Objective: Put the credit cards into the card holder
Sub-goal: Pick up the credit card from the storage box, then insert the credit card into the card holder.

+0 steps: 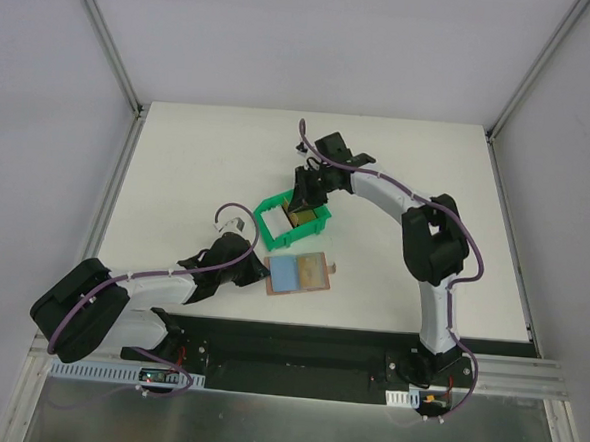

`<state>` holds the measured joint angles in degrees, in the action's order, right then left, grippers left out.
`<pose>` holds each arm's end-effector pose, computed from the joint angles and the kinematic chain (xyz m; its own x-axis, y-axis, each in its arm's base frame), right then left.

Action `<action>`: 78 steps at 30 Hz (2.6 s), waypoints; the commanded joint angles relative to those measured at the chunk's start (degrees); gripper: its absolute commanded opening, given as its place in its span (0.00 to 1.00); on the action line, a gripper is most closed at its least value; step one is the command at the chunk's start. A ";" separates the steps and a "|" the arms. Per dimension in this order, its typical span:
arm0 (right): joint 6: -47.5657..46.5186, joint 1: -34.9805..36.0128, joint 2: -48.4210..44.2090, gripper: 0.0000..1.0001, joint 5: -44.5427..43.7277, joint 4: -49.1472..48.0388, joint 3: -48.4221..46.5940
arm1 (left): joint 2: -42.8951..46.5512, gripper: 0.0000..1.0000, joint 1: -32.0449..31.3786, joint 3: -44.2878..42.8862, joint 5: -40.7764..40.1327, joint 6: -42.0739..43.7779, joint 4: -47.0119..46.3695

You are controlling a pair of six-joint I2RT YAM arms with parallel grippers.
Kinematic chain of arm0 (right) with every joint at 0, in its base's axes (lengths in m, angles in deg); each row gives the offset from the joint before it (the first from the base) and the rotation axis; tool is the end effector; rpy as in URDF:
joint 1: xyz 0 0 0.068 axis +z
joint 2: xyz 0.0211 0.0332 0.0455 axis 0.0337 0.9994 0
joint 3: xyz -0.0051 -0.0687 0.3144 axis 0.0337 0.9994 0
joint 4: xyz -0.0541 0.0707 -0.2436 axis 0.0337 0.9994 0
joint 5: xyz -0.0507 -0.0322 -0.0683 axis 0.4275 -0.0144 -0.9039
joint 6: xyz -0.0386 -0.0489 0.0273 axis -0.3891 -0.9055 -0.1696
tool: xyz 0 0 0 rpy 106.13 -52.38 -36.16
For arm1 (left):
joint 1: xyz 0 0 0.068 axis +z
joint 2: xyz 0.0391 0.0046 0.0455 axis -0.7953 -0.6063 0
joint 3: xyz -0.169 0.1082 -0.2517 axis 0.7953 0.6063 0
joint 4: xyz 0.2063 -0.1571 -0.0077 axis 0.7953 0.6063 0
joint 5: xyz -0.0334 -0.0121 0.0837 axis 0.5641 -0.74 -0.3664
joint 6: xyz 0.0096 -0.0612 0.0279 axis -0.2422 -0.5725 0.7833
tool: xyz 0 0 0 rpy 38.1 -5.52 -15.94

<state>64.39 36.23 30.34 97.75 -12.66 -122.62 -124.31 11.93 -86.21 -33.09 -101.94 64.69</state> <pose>0.3973 0.3052 0.2474 -0.6866 -0.3889 -0.6142 -0.7078 0.5505 0.4426 0.1644 -0.1411 0.1784 -0.7759 -0.4375 -0.4544 -0.0039 0.7237 -0.6901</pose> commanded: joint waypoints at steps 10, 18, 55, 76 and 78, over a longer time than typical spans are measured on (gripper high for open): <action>-1.85 -0.29 -9.78 0.00 -12.21 -2.05 1.30 | 0.21 0.00 0.67 0.78 0.25 1.99 2.76; 3.49 -2.75 -22.69 0.00 -11.26 -10.48 13.59 | 0.73 0.00 0.76 1.39 0.34 2.96 2.85; 34.80 4.54 -31.24 0.00 -6.86 -65.07 72.85 | 3.11 0.00 0.50 5.61 1.57 -0.90 3.03; 37.26 7.71 -25.79 0.00 -14.06 -68.76 72.68 | 3.54 0.00 0.50 6.22 1.74 -0.99 2.32; 36.73 7.45 -25.26 0.00 -13.98 -68.33 71.36 | 3.72 0.00 0.59 6.31 1.66 -1.08 2.24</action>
<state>102.60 43.71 3.11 87.81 -82.21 -49.16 -120.59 11.93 -81.94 -30.20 -103.14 62.53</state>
